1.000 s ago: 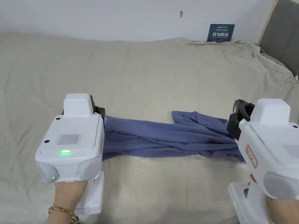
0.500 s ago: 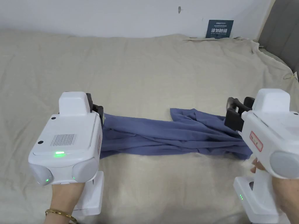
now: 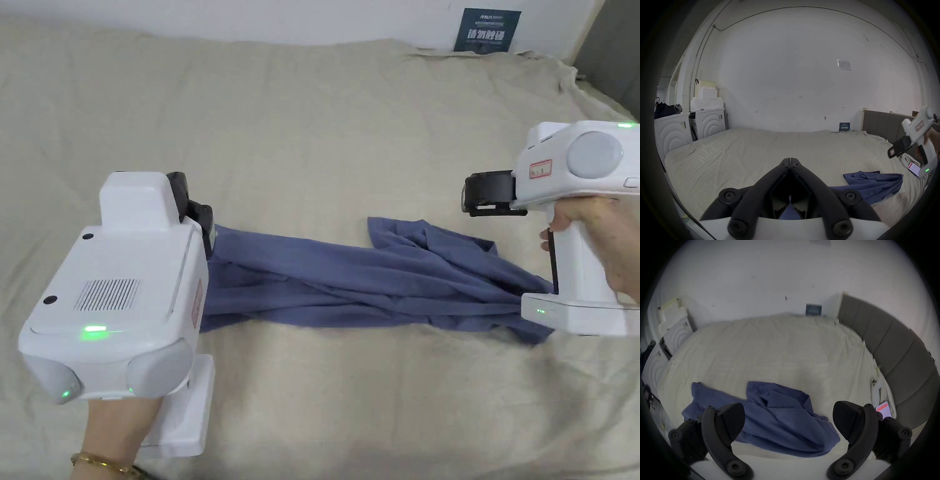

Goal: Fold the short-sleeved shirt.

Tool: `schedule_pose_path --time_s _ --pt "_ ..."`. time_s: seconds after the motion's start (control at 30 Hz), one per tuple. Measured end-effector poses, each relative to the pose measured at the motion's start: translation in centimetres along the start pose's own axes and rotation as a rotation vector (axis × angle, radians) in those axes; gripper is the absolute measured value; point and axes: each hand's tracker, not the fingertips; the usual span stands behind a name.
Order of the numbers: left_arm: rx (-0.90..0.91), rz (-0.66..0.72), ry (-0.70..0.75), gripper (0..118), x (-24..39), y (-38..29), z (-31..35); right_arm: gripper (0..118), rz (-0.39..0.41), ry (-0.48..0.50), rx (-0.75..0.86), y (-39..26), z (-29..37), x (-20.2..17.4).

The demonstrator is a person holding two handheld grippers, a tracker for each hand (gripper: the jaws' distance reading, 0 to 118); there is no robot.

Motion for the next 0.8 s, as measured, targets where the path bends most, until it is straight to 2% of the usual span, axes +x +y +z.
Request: schedule_pose_path --time_s 0.1,0.33,0.4,0.47,0.6,0.7,0.77,0.8 --pt "0.0 0.01 0.004 0 0.0 0.1 -0.8 110 -0.064 -0.033 -0.114 1.6 -4.1 1.2" --pt "-0.024 0.019 0.026 0 0.3 -0.3 -3.5 108 -0.067 -0.137 -0.274 2.3 -11.3 3.6" --pt "-0.033 0.023 0.031 0 0.4 -0.5 -4.2 102 -0.093 -0.141 -0.284 2.1 -12.7 4.2" --pt "-0.046 0.024 0.033 0 0.3 -0.8 -5.0 88 -0.132 -0.136 -0.305 1.9 -13.7 4.5" --pt "-0.07 0.03 0.04 0 0.1 -1.5 -6.1 68 -0.146 -0.122 -0.324 1.4 -14.8 4.1" --pt "-0.085 0.031 0.045 0 0.0 -1.9 -6.4 39 -0.11 -0.134 -0.324 1.2 -15.5 3.6" --pt "-0.091 0.035 0.047 0 -0.2 -2.0 -6.5 16 -0.113 -0.142 -0.326 1.0 -15.8 3.5" --pt "-0.095 0.039 0.048 0 -0.2 -2.1 -6.5 9 -0.12 -0.137 -0.332 0.9 -15.9 3.4"
